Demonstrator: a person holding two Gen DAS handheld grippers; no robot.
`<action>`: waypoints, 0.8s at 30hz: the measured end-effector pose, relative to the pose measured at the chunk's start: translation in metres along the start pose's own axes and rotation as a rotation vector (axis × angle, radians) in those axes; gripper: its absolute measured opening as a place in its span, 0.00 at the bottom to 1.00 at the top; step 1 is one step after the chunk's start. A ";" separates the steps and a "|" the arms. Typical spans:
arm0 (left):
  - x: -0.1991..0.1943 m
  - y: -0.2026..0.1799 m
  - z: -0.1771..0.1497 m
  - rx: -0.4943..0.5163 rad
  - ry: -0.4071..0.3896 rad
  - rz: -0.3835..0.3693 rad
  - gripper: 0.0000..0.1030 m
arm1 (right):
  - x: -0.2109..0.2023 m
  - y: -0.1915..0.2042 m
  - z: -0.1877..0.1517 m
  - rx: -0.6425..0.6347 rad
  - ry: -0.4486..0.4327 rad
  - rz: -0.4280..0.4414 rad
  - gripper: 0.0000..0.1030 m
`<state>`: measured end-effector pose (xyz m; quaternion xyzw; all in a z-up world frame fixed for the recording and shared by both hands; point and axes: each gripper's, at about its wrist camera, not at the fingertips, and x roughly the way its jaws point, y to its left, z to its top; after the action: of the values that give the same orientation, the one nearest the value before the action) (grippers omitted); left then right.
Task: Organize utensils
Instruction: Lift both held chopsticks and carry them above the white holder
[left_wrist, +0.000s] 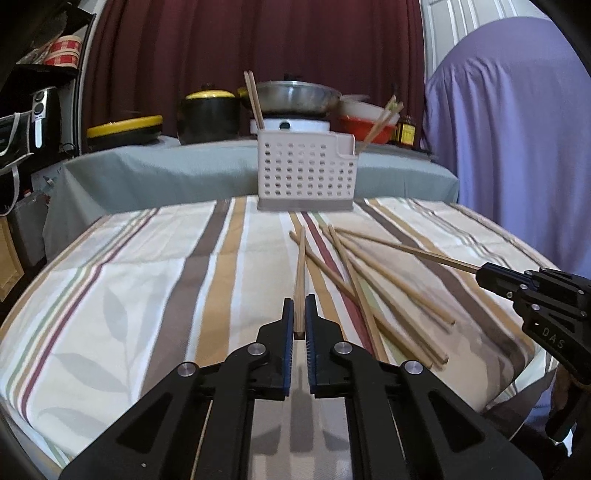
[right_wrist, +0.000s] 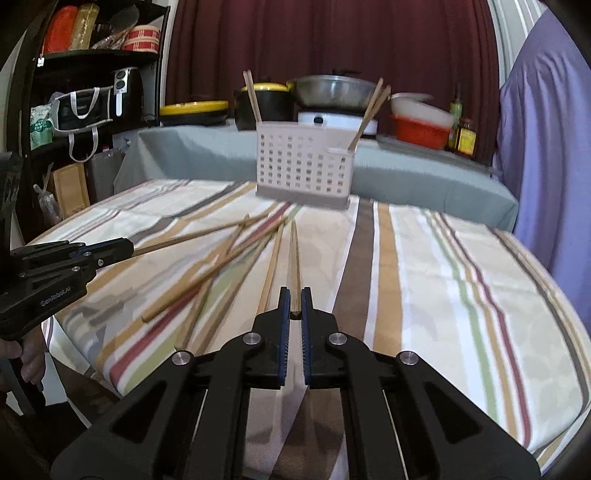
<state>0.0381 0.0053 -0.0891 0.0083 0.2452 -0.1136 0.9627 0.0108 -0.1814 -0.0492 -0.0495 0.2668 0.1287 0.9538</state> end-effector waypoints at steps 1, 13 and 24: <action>-0.002 0.000 0.002 -0.001 -0.009 0.001 0.07 | -0.003 0.000 0.003 -0.001 -0.010 -0.001 0.06; -0.039 0.004 0.043 -0.015 -0.171 0.014 0.06 | -0.038 -0.009 0.041 0.008 -0.134 -0.019 0.06; -0.082 0.009 0.093 -0.027 -0.323 0.024 0.06 | -0.076 -0.024 0.082 0.020 -0.262 -0.051 0.06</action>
<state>0.0132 0.0251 0.0310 -0.0201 0.0885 -0.0988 0.9910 -0.0050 -0.2074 0.0610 -0.0295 0.1397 0.1070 0.9839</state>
